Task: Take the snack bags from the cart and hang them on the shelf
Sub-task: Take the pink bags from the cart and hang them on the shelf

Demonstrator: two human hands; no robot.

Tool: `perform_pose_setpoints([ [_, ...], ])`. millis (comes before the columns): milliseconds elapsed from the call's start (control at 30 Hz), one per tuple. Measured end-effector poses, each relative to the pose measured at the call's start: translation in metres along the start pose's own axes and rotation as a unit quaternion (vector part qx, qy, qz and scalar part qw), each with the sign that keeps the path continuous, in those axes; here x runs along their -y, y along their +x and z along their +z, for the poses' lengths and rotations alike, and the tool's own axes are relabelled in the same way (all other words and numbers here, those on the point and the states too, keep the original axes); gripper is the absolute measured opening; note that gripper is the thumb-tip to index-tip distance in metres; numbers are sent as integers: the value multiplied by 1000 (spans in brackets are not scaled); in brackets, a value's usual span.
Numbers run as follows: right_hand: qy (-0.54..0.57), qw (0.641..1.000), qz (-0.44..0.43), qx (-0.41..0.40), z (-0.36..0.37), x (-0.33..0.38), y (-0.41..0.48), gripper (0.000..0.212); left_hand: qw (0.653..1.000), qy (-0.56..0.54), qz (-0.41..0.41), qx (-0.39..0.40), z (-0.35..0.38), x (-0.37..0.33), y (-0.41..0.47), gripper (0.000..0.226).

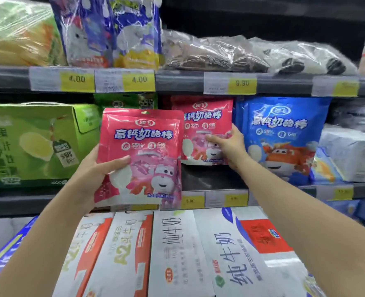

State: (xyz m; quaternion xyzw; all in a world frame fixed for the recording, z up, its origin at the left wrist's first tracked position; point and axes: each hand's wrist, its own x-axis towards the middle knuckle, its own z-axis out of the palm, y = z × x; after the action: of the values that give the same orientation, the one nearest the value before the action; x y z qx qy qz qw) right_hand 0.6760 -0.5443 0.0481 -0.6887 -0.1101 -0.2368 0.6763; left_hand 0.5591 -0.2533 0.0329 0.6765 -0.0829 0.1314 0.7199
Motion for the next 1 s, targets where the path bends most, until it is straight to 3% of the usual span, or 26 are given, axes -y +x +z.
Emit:
perform_pose_setpoints([
  [267, -89, 987, 106, 84, -12, 4, 26, 33, 999, 2, 14, 29, -12, 2, 10, 100],
  [600, -60, 983, 160, 62, 8, 5, 28, 32, 999, -7, 19, 45, -16, 3, 9, 93],
  [700, -65, 977, 201, 30, 9, 11, 17, 33, 999, -10, 4, 42, -13, 3, 8, 103],
  [767, -94, 967, 236, -2, 11, 16, 5, 25, 999, -11, -3, 37, -9, 2, 6, 104],
  [833, -170, 957, 232, -28, 17, 23, -12, 20, 999, -23, -8, 43, -5, 2, 1, 91],
  [933, -200, 967, 148, -60, 25, 35, -47, 34, 998, -40, -13, 51, 4, 0, -7, 85],
  [1000, -84, 986, 145, 14, 24, 50, -74, 54, 997, -57, -20, 50, 13, -2, -11, 79],
])
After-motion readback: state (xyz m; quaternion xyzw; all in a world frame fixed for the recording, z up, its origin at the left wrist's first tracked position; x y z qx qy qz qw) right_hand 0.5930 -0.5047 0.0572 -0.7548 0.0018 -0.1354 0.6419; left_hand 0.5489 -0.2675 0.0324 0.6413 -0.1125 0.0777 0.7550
